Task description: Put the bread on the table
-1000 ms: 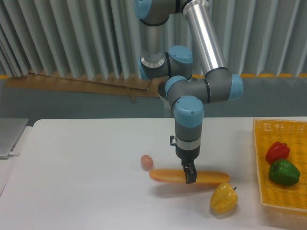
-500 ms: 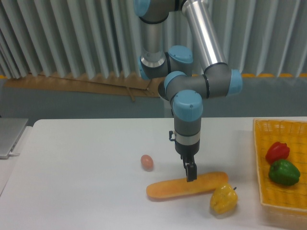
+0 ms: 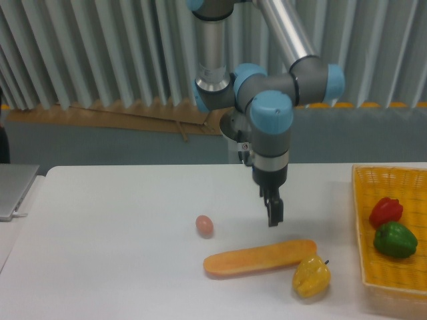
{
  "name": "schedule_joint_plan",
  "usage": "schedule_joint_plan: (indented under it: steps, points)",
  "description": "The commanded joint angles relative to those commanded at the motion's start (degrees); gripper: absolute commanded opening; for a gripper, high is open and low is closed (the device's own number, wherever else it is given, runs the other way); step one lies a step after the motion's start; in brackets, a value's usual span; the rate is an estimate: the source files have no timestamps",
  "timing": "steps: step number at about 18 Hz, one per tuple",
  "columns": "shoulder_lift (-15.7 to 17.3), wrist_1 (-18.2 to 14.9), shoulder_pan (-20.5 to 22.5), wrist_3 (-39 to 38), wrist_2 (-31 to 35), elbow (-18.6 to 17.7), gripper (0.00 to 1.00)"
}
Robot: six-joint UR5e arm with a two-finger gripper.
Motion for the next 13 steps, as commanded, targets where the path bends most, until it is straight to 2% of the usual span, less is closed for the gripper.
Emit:
schedule_joint_plan:
  steps: [3,7,10,13]
  points:
    - [3.2,-3.8,1.7,1.6,-0.2,0.2,1.0]
    - [5.1,-11.7,2.0,1.9,0.1,4.0,1.0]
    - [6.7,-12.8,2.2,1.9,0.2,4.4,1.0]
    - [6.8,-13.3,1.9,1.8,0.0,4.9,1.0]
